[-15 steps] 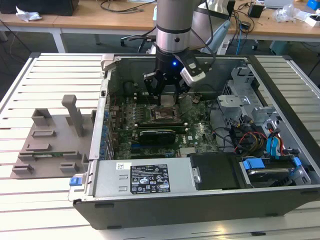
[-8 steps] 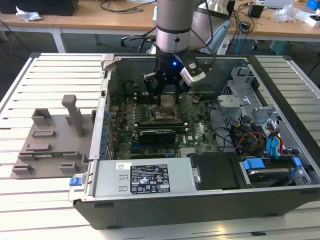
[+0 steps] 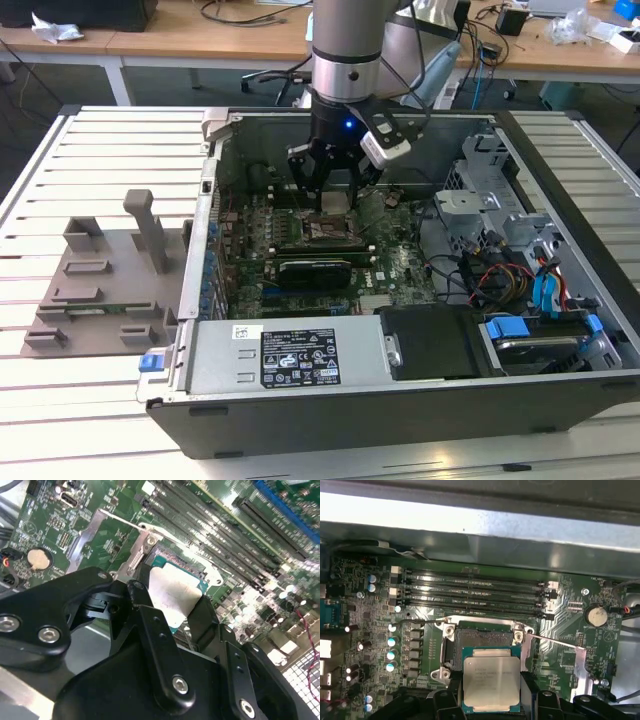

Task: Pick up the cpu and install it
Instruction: 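Place the cpu into insertion slot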

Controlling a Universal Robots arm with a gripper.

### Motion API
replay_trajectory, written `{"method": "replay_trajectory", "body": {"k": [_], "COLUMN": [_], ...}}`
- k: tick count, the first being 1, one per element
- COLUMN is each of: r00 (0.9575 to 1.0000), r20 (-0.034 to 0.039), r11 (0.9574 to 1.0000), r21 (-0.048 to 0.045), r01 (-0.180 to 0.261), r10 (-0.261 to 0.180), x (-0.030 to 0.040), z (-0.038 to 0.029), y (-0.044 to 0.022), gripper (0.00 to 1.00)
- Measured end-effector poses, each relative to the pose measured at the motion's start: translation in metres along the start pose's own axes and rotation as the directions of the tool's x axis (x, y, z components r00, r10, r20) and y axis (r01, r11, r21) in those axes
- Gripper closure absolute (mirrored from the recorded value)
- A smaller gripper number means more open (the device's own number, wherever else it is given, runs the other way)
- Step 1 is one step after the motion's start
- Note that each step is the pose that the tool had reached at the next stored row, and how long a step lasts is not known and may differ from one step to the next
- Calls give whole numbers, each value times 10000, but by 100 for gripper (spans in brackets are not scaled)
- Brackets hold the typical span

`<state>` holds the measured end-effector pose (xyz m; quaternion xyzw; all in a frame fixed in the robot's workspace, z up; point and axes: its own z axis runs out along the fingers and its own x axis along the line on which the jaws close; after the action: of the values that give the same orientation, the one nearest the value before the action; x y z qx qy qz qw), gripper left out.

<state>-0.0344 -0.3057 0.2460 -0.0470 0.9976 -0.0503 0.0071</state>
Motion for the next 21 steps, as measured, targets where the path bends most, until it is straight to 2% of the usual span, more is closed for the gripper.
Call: {"method": "replay_trajectory", "body": {"k": [1, 5, 7, 9, 11, 12, 16, 17, 18, 19, 21], "r00": [10000, 10000, 9976, 9908, 9861, 9822, 9713, 9657, 9619, 9545, 9472], "r20": [-17, -18, -87, -152, -183, -205, -255, -276, -289, -314, -336], "r11": [9999, 9999, 9975, 9908, 9861, 9823, 9715, 9660, 9622, 9549, 9477], "r21": [161, 167, 174, 184, 193, 199, 215, 222, 228, 237, 248], "r01": [3, -9, -690, -1341, -1648, -1863, -2360, -2576, -2713, -2960, -3182], "r10": [-3, 10, 692, 1344, 1652, 1867, 2365, 2582, 2719, 2967, 3189], "x": [-1, -1, -2, -2, -1, -1, -1, -1, -1, -1, -1], "z": [-3, -3, -2, 3, 5, 7, 13, 15, 17, 19, 20], "y": [18, 19, 19, 20, 20, 20, 21, 21, 21, 21, 21], "gripper": [45, 45, 45, 45, 45, 45, 45, 45, 45, 45, 45]}}
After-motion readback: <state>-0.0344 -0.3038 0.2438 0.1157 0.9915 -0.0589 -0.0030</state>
